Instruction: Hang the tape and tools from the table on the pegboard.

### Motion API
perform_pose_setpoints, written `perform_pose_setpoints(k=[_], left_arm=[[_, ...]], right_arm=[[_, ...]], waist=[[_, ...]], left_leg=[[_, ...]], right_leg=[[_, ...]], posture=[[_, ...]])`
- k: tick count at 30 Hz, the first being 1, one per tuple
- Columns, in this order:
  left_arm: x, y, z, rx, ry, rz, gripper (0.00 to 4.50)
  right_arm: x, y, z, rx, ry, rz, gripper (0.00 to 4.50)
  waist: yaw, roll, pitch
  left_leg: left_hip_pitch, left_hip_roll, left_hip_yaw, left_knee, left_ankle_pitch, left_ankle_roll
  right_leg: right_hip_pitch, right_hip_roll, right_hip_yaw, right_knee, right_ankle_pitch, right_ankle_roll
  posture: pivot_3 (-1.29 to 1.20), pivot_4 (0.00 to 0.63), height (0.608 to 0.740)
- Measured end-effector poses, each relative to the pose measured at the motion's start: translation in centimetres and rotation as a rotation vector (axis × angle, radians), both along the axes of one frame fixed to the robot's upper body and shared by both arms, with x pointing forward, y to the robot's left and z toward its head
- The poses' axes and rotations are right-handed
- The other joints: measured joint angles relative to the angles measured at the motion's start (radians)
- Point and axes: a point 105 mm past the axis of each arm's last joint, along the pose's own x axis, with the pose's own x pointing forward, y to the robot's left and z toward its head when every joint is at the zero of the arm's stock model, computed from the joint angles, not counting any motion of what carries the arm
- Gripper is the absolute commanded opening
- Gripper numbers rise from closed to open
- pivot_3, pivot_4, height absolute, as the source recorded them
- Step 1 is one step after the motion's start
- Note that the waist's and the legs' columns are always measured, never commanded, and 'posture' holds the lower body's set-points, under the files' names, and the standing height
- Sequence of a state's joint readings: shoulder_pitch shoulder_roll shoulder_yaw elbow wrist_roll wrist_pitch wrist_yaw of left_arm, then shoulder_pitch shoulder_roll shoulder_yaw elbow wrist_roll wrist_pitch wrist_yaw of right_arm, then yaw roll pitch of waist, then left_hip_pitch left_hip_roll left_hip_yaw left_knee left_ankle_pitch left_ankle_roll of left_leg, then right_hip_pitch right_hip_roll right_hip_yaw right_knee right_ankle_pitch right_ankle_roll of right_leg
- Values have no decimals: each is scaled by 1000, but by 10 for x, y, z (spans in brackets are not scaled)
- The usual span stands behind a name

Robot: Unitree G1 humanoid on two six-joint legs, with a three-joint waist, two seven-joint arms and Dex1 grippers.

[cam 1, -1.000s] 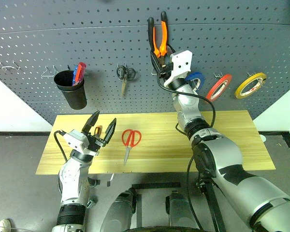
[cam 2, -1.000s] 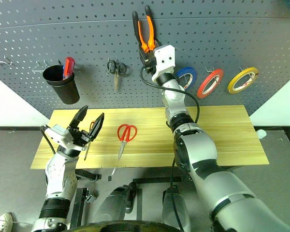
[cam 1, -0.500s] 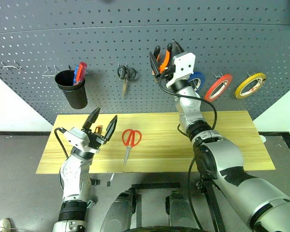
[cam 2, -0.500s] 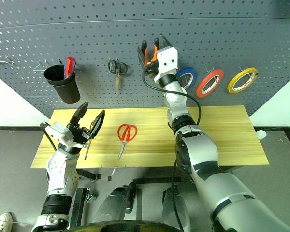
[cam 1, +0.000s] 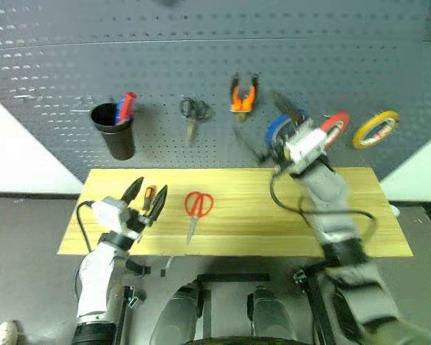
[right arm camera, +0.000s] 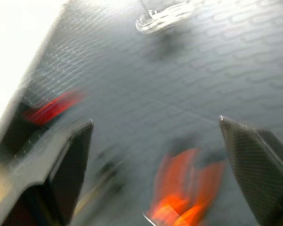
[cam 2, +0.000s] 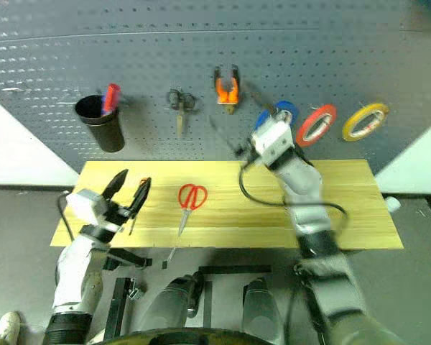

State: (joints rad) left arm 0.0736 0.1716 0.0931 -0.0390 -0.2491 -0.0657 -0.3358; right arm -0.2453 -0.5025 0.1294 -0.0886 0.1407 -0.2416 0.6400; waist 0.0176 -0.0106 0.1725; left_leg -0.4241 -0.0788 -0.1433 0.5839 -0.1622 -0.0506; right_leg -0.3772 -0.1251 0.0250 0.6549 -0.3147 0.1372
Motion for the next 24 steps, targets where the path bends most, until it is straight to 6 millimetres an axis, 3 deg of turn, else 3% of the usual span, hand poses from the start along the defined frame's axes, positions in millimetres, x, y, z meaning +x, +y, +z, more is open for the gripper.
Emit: perform_pose_setpoints(k=[2,4,8,12,24], left_arm=[[5,-3,-26,13,178,81,4096],[18,-19,-42,53,346,139,4465],[42,-49,-39,162,481,137,4465],[51,-70,-46,185,581,79,4465],[40,-85,-86,314,946,70,4465]], right_arm=[[-13,-18,-50,-93,249,-24,4500],[-26,-31,-71,-140,366,-18,4500],[-27,-37,-70,-147,379,-18,4500],[-27,-36,-71,-145,380,-22,4500],[-23,-39,-79,-182,377,-50,4500]], waist=[[-9,1,1],[-12,1,2],[-32,-1,2],[-34,-1,2],[-34,-1,1]], left_leg=[[-3,-1,1,1,-1,2],[-3,-1,2,6,-2,3],[-2,1,3,8,-4,0],[-3,2,3,8,-4,1],[-3,1,3,8,-5,1]], right_leg=[[1,-1,2,-4,1,0],[3,0,1,-3,2,2],[5,4,-1,-4,4,5],[5,5,-1,-4,6,6],[5,5,-1,-5,6,7]], posture=[[-31,142,725],[-40,139,725],[-49,132,725],[-61,123,725],[-79,113,725]])
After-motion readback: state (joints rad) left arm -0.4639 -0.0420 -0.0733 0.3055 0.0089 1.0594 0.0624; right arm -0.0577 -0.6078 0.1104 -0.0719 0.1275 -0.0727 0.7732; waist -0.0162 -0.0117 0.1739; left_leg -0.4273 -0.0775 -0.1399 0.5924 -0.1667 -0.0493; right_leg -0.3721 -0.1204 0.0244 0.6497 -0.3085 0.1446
